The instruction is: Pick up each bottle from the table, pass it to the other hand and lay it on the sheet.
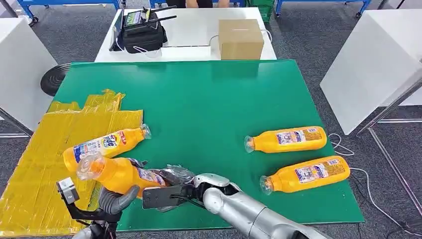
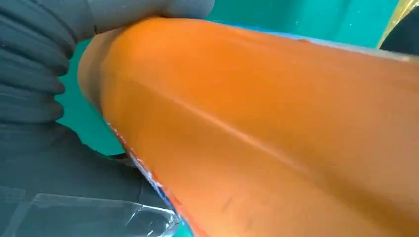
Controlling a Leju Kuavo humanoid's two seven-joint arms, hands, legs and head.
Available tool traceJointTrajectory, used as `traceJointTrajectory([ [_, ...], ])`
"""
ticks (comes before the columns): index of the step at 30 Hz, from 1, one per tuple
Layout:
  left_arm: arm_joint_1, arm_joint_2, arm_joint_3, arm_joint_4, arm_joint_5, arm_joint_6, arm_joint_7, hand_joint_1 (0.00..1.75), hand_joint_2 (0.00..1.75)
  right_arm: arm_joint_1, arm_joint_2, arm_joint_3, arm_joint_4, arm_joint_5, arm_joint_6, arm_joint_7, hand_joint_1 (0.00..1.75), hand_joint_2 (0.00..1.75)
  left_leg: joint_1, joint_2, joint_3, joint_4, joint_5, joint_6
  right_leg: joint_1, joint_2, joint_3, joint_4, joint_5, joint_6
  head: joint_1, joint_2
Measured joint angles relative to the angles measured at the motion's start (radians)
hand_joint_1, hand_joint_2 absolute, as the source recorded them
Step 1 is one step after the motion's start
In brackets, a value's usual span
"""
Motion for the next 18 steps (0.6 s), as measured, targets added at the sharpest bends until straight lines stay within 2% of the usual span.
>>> traceJointTrajectory([
  [1,-0.001,0.000,-0.001,0.000,-0.003,0.003,0.000,1.75,1.75,0.000,0.000,0.000,0.000,-0.001,0.000,0.002,1.69,1.75,0.000,0.000,0.000,0.000,0.000,0.000,0.000,0.000,0.000,0.000,0.000,0.000,0.000,0.000],
  [2,-0.001,0.000,-0.002,0.000,-0.006,0.005,-0.001,1.75,1.75,0.000,0.000,0.000,0.000,-0.002,0.000,0.001,0.19,1.75,0.000,0.000,0.000,0.000,0.000,0.000,0.000,0.000,0.000,0.000,0.000,0.000,0.000,0.000],
  [3,-0.001,0.000,-0.002,0.000,-0.009,0.008,-0.004,1.75,1.75,0.001,0.000,0.000,0.000,-0.002,0.000,0.001,0.00,0.00,0.000,0.000,0.000,0.000,0.000,0.000,0.000,0.000,0.000,0.000,0.000,0.000,0.000,0.000],
  [6,-0.010,0.000,-0.004,0.000,-0.037,0.033,-0.016,1.75,1.75,0.001,0.000,0.002,0.002,0.000,-0.011,-0.001,0.00,0.00,0.000,0.000,0.000,0.000,0.000,0.000,0.000,0.000,0.000,0.000,0.000,0.000,0.000,0.000],
  [9,-0.027,0.001,-0.005,-0.006,-0.152,0.146,-0.051,1.75,1.75,0.028,-0.014,-0.009,-0.017,-0.007,-0.113,-0.011,0.00,0.00,0.000,-0.002,0.000,0.000,0.000,0.000,0.000,0.000,0.000,0.000,0.000,0.000,0.000,0.000],
  [11,-0.032,0.014,0.015,-0.024,-0.354,0.336,-0.092,1.75,1.75,0.089,-0.085,-0.060,-0.120,0.005,-0.235,-0.037,0.00,0.00,0.000,-0.004,0.000,0.000,0.000,0.000,0.000,-0.001,0.001,0.000,0.000,0.000,0.001,0.000],
  [13,-0.031,0.034,0.082,-0.043,-0.490,0.435,-0.123,1.75,1.75,0.170,-0.166,-0.142,-0.247,0.032,-0.240,-0.062,0.00,0.00,0.000,-0.005,-0.001,0.000,0.000,0.000,-0.001,-0.002,0.001,0.000,0.000,0.000,0.000,0.000],
  [16,-0.030,0.046,0.181,-0.061,-0.521,0.380,-0.133,1.75,1.75,0.253,-0.248,-0.257,-0.352,0.070,-0.213,-0.076,0.00,0.00,0.000,-0.005,-0.002,0.000,0.000,0.000,0.000,-0.002,0.001,0.000,0.000,0.000,0.001,0.000],
  [18,-0.030,0.046,0.196,-0.066,-0.533,0.370,-0.134,1.75,1.75,0.277,-0.265,-0.294,-0.398,0.081,-0.209,-0.080,0.00,0.00,0.000,-0.003,-0.002,0.000,0.000,0.000,-0.001,-0.002,0.000,0.000,0.000,0.000,0.000,0.000],
])
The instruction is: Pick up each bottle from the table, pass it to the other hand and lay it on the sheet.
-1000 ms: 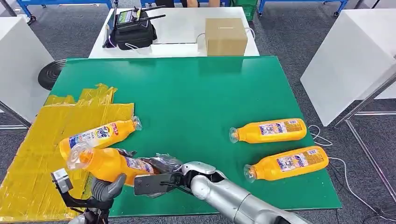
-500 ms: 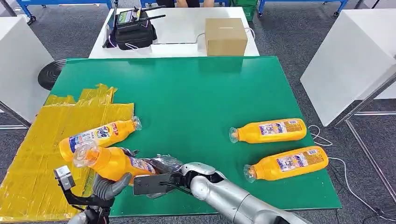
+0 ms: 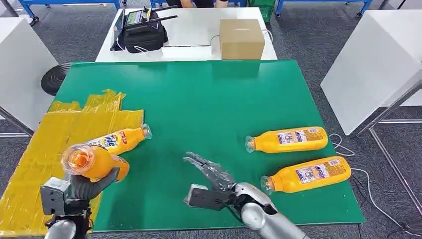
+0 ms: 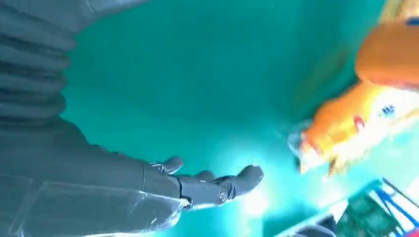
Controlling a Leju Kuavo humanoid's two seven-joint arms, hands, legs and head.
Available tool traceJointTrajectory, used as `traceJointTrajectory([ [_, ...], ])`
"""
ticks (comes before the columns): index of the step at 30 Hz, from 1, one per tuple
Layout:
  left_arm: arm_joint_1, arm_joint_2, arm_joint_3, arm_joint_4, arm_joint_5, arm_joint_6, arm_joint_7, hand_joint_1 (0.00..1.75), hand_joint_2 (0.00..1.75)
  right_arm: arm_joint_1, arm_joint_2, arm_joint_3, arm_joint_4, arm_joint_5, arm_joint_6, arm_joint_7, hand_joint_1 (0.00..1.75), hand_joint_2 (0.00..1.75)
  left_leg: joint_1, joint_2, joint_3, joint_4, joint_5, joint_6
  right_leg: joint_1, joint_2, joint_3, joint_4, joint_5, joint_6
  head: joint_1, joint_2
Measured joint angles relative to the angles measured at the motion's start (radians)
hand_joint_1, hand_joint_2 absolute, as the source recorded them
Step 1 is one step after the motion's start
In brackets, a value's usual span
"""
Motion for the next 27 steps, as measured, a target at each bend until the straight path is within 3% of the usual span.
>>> traceJointTrajectory([
  [5,-0.001,-0.002,0.019,-0.013,-0.045,0.031,0.000,1.75,1.75,0.033,-0.017,-0.039,-0.061,0.015,-0.006,0.003,0.00,0.00,0.000,-0.001,0.000,0.000,0.000,0.000,0.000,0.000,0.000,0.000,0.000,0.000,0.000,0.000],
  [13,0.009,0.004,0.039,-0.048,-0.458,0.294,0.019,1.75,1.75,0.137,-0.105,-0.144,-0.208,0.027,-0.034,-0.011,0.00,0.00,0.000,-0.002,0.000,0.000,0.000,0.000,0.000,-0.001,0.000,0.000,0.000,0.000,0.000,0.000],
  [19,0.018,0.014,0.000,-0.045,-0.837,0.407,0.171,1.75,1.75,0.195,-0.135,-0.196,-0.290,0.043,-0.033,-0.011,0.00,0.00,0.000,-0.002,0.000,0.000,0.000,0.000,0.000,-0.002,0.000,-0.001,0.000,0.000,0.000,0.000],
  [27,0.016,0.063,-0.107,0.038,-1.180,0.415,0.365,1.75,1.75,0.224,-0.156,-0.232,-0.347,0.055,-0.021,-0.008,0.00,0.00,0.000,-0.001,0.000,0.000,0.000,0.000,0.000,-0.001,0.000,0.000,0.000,0.000,0.000,0.000],
])
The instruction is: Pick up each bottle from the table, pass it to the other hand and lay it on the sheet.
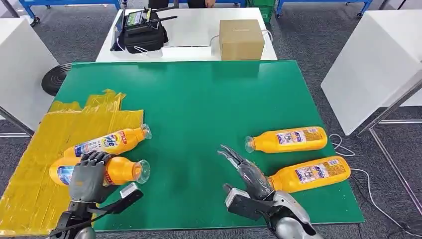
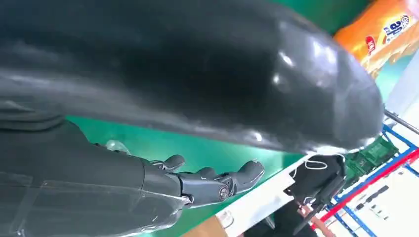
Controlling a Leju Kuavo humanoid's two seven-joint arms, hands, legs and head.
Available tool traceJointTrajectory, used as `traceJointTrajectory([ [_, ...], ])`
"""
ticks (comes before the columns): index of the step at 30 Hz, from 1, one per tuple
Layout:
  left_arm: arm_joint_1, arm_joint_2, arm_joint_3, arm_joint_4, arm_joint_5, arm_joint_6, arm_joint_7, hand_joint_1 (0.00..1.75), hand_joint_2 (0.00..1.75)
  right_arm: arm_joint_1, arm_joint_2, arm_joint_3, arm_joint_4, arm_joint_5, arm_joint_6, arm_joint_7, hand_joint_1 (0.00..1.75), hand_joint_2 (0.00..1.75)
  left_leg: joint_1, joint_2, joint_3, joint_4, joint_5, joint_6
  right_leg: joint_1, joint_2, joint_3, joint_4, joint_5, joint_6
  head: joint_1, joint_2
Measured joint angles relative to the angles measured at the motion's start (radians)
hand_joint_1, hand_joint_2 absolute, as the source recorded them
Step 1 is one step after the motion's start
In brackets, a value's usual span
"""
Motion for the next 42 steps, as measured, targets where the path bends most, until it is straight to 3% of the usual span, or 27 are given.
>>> traceJointTrajectory([
  [7,-0.048,0.027,-0.076,0.148,-0.082,-0.112,0.075,1.75,1.75,-0.012,-0.004,-0.003,-0.025,0.004,0.021,0.016,0.00,0.00,0.000,0.000,0.000,0.000,0.000,0.000,0.000,0.000,0.000,0.000,0.000,0.000,0.000,0.000],
  [8,-0.059,0.030,-0.088,0.177,-0.093,-0.125,0.080,0.00,1.75,-0.018,-0.003,-0.002,-0.028,0.002,0.024,0.021,0.00,0.00,0.000,0.000,0.000,0.000,0.000,0.000,0.000,0.000,0.000,0.000,0.000,0.000,0.000,0.000],
  [16,-0.159,0.053,-0.150,0.368,-0.175,-0.100,0.121,0.00,1.75,-0.038,-0.011,-0.002,-0.031,-0.006,0.032,0.019,0.00,0.00,-0.001,-0.008,0.007,-0.001,0.001,0.001,0.000,-0.010,0.011,-0.001,-0.001,0.000,0.000,0.000],
  [23,-0.196,0.060,-0.167,0.439,-0.179,-0.088,0.125,0.00,1.75,-0.039,-0.022,-0.002,-0.031,-0.005,0.032,0.016,0.00,0.00,-0.001,-0.008,0.011,-0.001,0.003,0.002,0.000,-0.009,0.016,-0.001,0.000,-0.001,0.000,0.000],
  [24,-0.199,0.060,-0.169,0.444,-0.179,-0.087,0.125,0.00,0.00,-0.039,-0.023,-0.002,-0.031,-0.005,0.032,0.016,0.00,0.00,-0.001,-0.008,0.011,-0.001,0.004,0.001,0.000,-0.009,0.016,-0.001,0.001,-0.001,0.000,0.000],
  [30,-0.215,0.064,-0.174,0.455,-0.184,-0.119,0.125,0.00,0.00,-0.048,-0.024,0.001,-0.032,0.004,0.039,0.026,0.00,0.00,0.000,-0.009,0.012,-0.002,0.008,0.000,0.000,-0.010,0.017,-0.001,0.004,-0.002,0.000,0.000],
  [35,-0.217,0.075,-0.175,0.454,-0.188,-0.129,0.143,0.00,0.00,-0.024,-0.065,-0.002,-0.073,0.108,0.005,0.052,0.00,0.00,0.000,-0.011,0.013,-0.001,0.009,0.000,0.000,-0.010,0.017,-0.001,0.004,-0.002,0.000,0.000],
  [36,-0.211,0.079,-0.174,0.447,-0.179,-0.128,0.143,0.00,0.00,0.000,-0.087,-0.013,-0.091,0.136,-0.012,0.052,0.00,1.75,0.000,-0.012,0.013,-0.001,0.009,0.000,0.000,-0.011,0.017,-0.001,0.004,-0.002,0.000,0.000],
  [37,-0.201,0.083,-0.174,0.437,-0.172,-0.125,0.143,0.00,0.00,0.029,-0.107,-0.029,-0.111,0.158,-0.028,0.052,0.00,1.75,-0.001,-0.012,0.012,-0.001,0.009,0.000,-0.001,-0.011,0.017,-0.001,0.004,-0.001,0.000,0.000],
  [38,-0.190,0.087,-0.173,0.424,-0.166,-0.122,0.144,0.00,0.00,0.061,-0.125,-0.051,-0.134,0.181,-0.047,0.047,0.00,0.00,-0.001,-0.012,0.012,-0.001,0.009,0.001,-0.002,-0.011,0.016,-0.001,0.004,-0.001,0.000,0.000],
  [42,-0.133,0.093,-0.158,0.343,-0.123,-0.086,0.140,0.00,0.00,0.193,-0.161,-0.166,-0.238,0.311,-0.161,-0.013,0.00,0.00,-0.003,-0.010,0.010,-0.001,0.005,0.000,-0.003,-0.009,0.012,-0.001,0.002,0.001,0.000,0.000],
])
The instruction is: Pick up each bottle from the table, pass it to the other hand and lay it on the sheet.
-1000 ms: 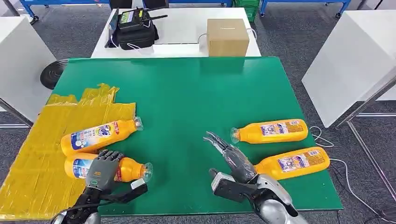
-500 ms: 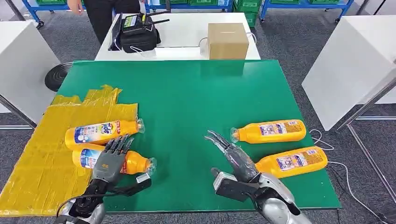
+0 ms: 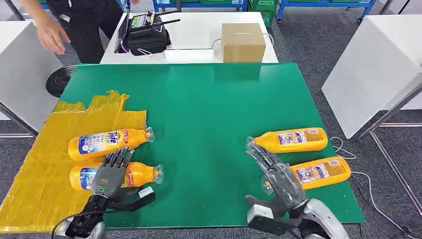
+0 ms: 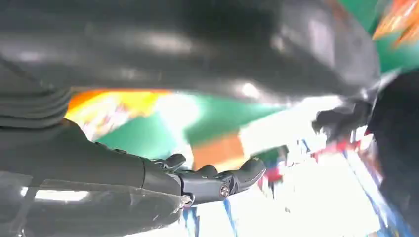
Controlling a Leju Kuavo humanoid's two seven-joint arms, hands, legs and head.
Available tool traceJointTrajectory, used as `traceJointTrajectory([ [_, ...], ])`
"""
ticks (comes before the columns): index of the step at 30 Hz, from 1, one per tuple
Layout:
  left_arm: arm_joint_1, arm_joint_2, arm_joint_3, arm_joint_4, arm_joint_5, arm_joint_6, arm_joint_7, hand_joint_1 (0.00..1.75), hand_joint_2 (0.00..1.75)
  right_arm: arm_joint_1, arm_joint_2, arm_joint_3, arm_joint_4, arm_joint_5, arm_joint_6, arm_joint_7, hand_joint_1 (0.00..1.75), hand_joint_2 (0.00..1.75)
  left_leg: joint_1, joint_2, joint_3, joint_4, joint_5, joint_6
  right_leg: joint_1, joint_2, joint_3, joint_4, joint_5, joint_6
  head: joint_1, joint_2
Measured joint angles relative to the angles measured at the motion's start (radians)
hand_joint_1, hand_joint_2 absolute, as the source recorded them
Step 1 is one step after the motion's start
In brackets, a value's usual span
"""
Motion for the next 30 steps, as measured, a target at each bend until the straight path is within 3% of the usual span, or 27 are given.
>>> traceJointTrajectory([
  [2,0.033,-0.002,0.016,-0.040,0.054,0.046,-0.025,0.00,0.00,0.046,0.000,-0.050,-0.040,0.009,-0.045,-0.055,0.00,0.00,0.000,0.003,-0.002,0.000,-0.001,0.001,0.000,0.002,-0.004,0.000,-0.001,0.001,0.000,0.000],
  [3,0.036,-0.005,0.026,-0.058,0.082,0.064,-0.040,0.00,0.00,0.053,0.000,-0.073,-0.052,0.007,-0.058,-0.082,0.00,1.75,0.000,0.004,-0.003,0.000,-0.001,0.001,0.000,0.002,-0.006,0.000,-0.001,0.001,0.000,0.000],
  [7,0.071,-0.040,0.086,-0.154,0.206,0.064,-0.116,0.00,0.00,0.153,0.000,-0.146,-0.091,0.011,-0.046,-0.111,0.00,1.75,0.000,0.002,-0.008,0.000,-0.001,0.001,0.000,0.001,-0.007,0.000,-0.001,0.001,0.000,0.000],
  [12,0.083,-0.074,0.161,-0.183,0.417,0.078,-0.228,0.00,0.00,0.229,-0.038,-0.205,-0.131,-0.013,-0.040,-0.072,0.00,1.75,0.000,0.004,-0.009,0.000,-0.001,0.001,0.000,0.002,-0.010,0.000,-0.001,0.002,0.001,0.000],
  [30,0.101,-0.135,0.287,-0.210,0.502,0.054,-0.297,0.00,0.00,0.384,-0.105,-0.310,-0.231,-0.010,-0.055,-0.038,0.00,1.75,0.000,0.005,-0.011,0.000,-0.002,0.002,0.000,0.002,-0.012,0.000,-0.001,0.002,0.000,0.000],
])
